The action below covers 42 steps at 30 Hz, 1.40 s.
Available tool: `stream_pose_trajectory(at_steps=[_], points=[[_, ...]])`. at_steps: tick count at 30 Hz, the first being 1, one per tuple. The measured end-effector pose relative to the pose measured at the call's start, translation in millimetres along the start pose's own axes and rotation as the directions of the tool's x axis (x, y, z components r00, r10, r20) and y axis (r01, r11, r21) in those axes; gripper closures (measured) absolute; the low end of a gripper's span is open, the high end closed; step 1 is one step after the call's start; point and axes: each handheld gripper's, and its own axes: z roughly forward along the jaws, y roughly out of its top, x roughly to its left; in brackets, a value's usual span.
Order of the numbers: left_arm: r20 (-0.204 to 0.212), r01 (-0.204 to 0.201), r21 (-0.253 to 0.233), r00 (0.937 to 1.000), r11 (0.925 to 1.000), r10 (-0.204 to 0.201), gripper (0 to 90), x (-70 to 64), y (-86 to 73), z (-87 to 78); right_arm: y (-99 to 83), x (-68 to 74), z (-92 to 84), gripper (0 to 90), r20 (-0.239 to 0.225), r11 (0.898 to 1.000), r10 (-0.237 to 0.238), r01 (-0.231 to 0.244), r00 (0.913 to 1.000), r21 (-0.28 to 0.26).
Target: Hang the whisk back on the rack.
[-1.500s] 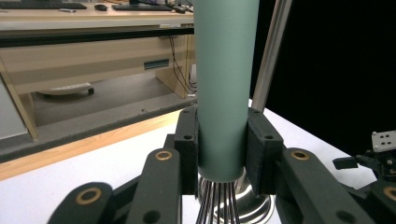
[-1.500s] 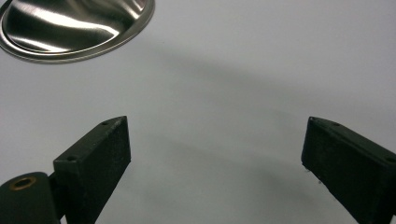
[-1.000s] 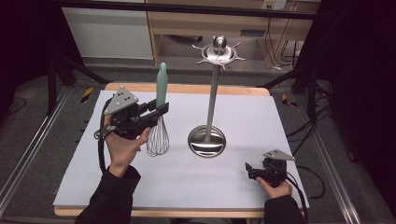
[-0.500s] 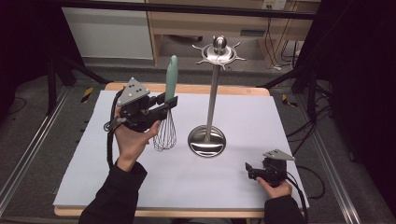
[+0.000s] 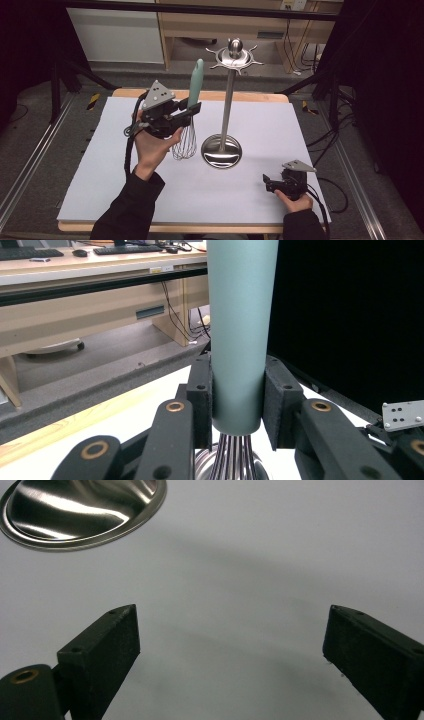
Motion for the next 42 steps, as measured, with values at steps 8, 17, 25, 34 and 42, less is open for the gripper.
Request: stream_pose_trajectory(at_steps=[8, 17, 25, 34, 42], points=[[-0.004, -0.007, 0.012, 1.0000, 0.9999, 0.007, 68.8, -5.1, 3.2, 6.5, 0.2, -0.1, -0.4, 8.5, -0.003, 1.000, 0.002, -0.002, 1.0000, -0.001], [-0.012, -0.015, 0.033, 0.9998, 0.9994, 0.015, 68.8, -5.5, 3.0, 14.8, 0.3, -0.2, -0.7, 8.5, -0.004, 1.000, 0.005, -0.005, 1.0000, -0.001], [-0.022, -0.023, 0.050, 0.9995, 0.9985, 0.024, 68.9, -6.7, 5.9, 20.3, 0.4, -0.3, -1.0, 8.5, -0.005, 1.000, 0.005, -0.005, 1.0000, -0.001], [-0.024, -0.031, 0.069, 0.9992, 0.9971, 0.033, 68.8, -9.4, 9.5, 26.1, 0.6, -0.2, -1.1, 8.5, -0.003, 1.000, 0.008, -0.008, 1.0000, 0.000], [-0.021, -0.025, 0.082, 0.9994, 0.9963, 0.027, 68.8, -9.7, 10.5, 33.6, 0.5, -0.7, -0.8, 8.5, -0.007, 1.000, 0.001, -0.001, 1.0000, -0.001]])
